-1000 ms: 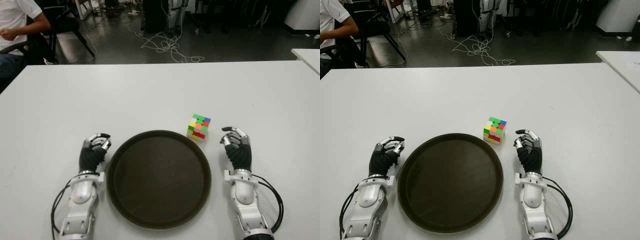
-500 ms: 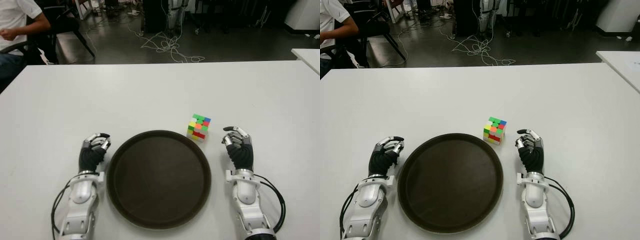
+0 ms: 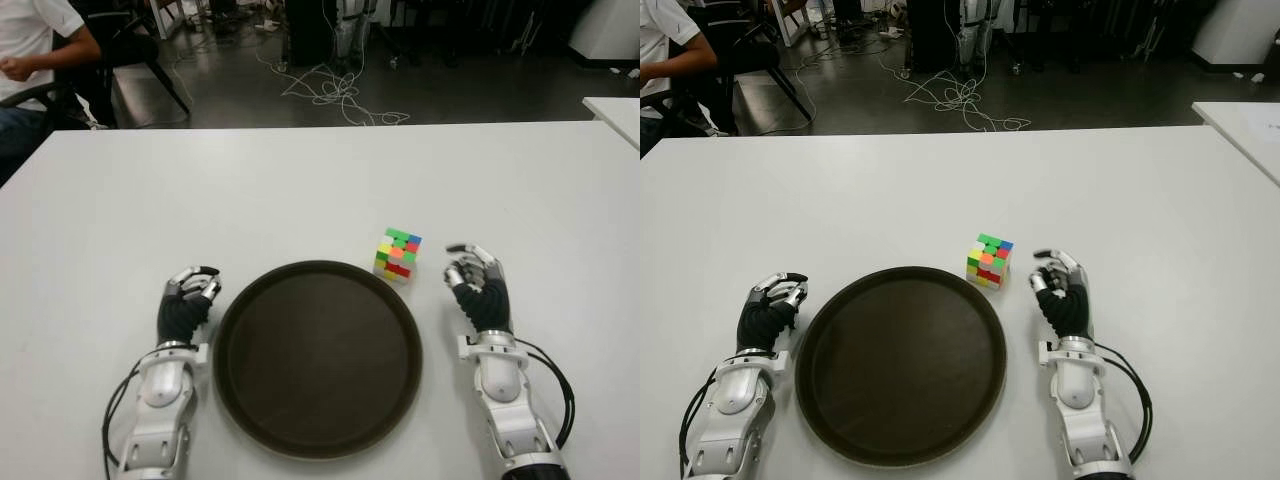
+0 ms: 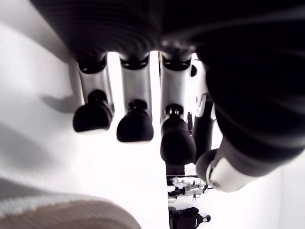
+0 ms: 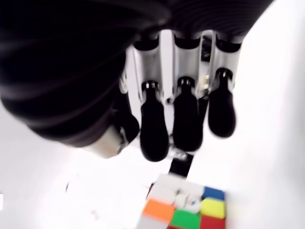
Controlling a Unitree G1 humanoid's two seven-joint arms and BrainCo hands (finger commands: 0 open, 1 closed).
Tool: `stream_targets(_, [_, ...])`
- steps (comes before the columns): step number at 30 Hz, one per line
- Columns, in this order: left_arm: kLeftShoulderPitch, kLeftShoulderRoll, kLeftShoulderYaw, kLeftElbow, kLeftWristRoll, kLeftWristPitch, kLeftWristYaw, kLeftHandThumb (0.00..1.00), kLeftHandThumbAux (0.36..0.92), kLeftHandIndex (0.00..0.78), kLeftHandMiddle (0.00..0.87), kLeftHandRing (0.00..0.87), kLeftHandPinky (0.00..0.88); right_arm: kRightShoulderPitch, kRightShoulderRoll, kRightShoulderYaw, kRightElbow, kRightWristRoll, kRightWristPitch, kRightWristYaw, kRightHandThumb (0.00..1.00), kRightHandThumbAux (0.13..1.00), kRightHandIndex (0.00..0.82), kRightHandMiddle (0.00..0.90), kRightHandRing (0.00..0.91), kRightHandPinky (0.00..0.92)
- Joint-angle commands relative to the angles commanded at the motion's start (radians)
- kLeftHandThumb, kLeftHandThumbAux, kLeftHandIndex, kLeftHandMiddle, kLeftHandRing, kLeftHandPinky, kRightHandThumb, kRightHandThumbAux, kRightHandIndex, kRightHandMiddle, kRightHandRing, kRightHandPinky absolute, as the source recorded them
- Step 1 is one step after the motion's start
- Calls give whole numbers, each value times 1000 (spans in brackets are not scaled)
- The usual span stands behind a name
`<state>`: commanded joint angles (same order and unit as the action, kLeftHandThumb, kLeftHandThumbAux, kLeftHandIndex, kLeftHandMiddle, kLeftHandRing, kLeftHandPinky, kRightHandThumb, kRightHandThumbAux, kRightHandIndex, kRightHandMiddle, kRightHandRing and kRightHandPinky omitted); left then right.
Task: Pick up the Rubik's Cube and put it in the plate
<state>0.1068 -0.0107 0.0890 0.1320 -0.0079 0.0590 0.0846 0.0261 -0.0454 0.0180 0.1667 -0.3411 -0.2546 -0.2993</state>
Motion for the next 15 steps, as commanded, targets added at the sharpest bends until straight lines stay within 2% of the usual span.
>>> stream_targets(2, [0, 0, -1, -1, 1, 1, 0, 711, 703, 444, 808, 815, 805, 2, -5, 6, -9, -13, 1, 1, 82, 793, 242, 310, 318, 262])
stream_targets(5, [1, 1, -3, -3, 5, 2, 1, 711, 704, 444, 808, 815, 804, 5, -20, 17, -20, -29, -9, 8, 28, 823, 180, 236, 242, 214])
stream_targets(9, [2, 0, -4, -6, 8, 3, 0, 711, 704, 444, 807, 815, 804, -2, -57, 26, -2, -28, -41, 38, 7, 847, 129, 182, 184, 167])
stream_targets(15, [5, -2, -2, -9, 3, 5, -4, 710, 704, 444, 809, 818, 807, -8, -79, 29, 11, -9, -53, 81, 0, 880, 84, 122, 107, 93])
